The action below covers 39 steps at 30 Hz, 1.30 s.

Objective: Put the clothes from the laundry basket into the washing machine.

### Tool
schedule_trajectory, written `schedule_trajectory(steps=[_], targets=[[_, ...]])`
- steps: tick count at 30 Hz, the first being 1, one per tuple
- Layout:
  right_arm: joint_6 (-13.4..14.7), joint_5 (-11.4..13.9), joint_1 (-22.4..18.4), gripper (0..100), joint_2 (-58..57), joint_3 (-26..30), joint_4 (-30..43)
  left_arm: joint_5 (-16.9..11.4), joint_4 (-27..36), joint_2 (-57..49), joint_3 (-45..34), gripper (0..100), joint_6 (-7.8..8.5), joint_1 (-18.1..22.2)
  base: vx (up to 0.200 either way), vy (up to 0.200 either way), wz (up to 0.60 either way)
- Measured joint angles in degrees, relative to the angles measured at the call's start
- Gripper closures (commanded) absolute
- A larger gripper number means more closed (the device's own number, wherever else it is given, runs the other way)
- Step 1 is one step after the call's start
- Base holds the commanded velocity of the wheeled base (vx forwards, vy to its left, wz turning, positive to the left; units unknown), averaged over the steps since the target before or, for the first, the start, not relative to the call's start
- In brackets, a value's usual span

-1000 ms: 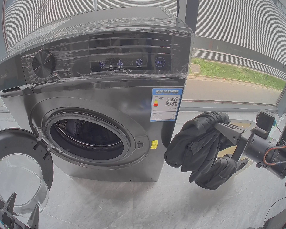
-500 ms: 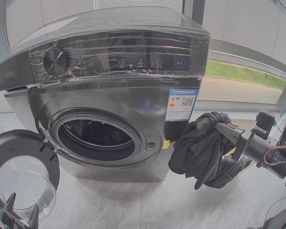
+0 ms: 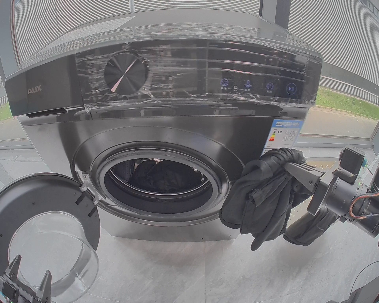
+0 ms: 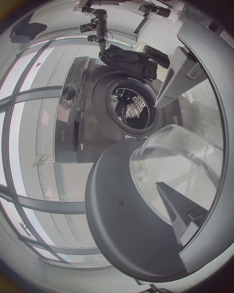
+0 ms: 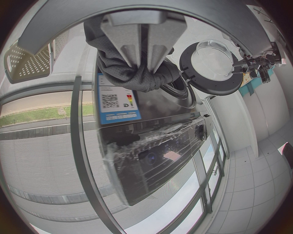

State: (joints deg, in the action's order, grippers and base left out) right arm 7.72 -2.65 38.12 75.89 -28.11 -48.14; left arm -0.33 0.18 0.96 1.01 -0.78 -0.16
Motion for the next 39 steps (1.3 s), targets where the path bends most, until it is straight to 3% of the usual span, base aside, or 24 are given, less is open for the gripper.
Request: schedule_trajectory(steps=[34, 39], targets=[[-0.17, 0.00, -0.02, 100, -0.01, 0.48, 0.00, -0.29, 0.00, 0.02, 0.00, 0, 0.67, -0.02, 0.000, 0.000, 0.00], [-0.17, 0.00, 0.00, 100, 0.00, 0.74, 0.00, -0.40, -0.05, 0.02, 0.00, 0, 0.49, -0.02, -0.200, 0.000, 0.00]])
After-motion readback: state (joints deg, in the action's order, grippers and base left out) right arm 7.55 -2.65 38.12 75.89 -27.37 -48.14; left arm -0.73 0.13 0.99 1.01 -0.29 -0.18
